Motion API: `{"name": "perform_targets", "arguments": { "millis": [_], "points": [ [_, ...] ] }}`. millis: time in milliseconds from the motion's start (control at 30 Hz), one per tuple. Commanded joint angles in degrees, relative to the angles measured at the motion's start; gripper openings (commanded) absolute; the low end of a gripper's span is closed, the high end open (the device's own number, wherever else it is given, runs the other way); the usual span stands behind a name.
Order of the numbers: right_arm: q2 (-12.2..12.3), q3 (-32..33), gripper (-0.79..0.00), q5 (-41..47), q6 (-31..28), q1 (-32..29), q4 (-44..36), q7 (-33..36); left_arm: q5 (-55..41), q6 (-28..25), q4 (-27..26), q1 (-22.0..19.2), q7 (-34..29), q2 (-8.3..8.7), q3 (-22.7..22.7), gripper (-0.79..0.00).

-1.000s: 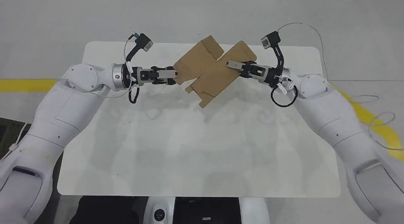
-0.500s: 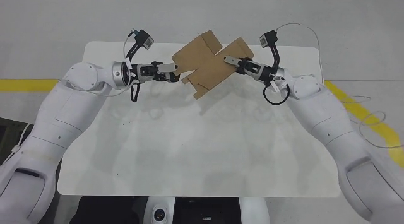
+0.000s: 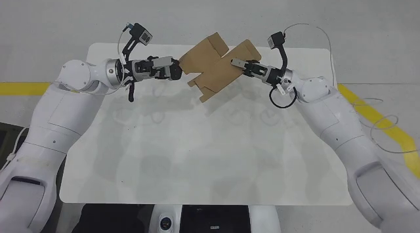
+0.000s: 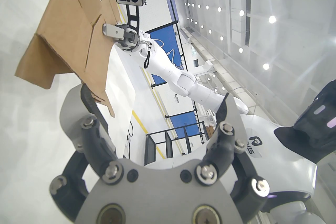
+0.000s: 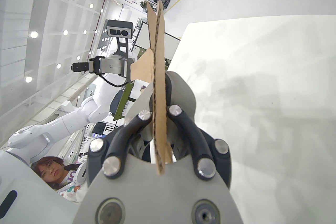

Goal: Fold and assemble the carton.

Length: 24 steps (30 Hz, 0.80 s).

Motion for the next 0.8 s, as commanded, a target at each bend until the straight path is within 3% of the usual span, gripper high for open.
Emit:
{"name": "perform_targets", "arguments": {
  "millis": [0,433,567,767],
  "points": [
    [-0.23,0.16,-0.785,-0.26,-0.14,-0.17,-0.29,0.05,0.26,0.45,-0.2,0.1,0.45,-0.13,-0.26,0.0],
    [-1.12,2.58,-0.785,-1.0,-0.48,-0.71,-1.49,0.8,2.47,4.74,0.51,-0.04,4.37,-1.69,0.25,0.0],
    [-1.29,3.3,-0.785,-1.48,-0.47,-1.02,-1.44,0.89,3.22,5.35,1.24,-0.07,4.96,-2.05,0.08,-0.154],
    [-1.56,4.31,-0.785,-2.29,-0.53,-1.36,-1.48,1.01,4.02,6.93,2.17,0.06,5.52,-2.61,0.11,-0.283]
  ]
}}
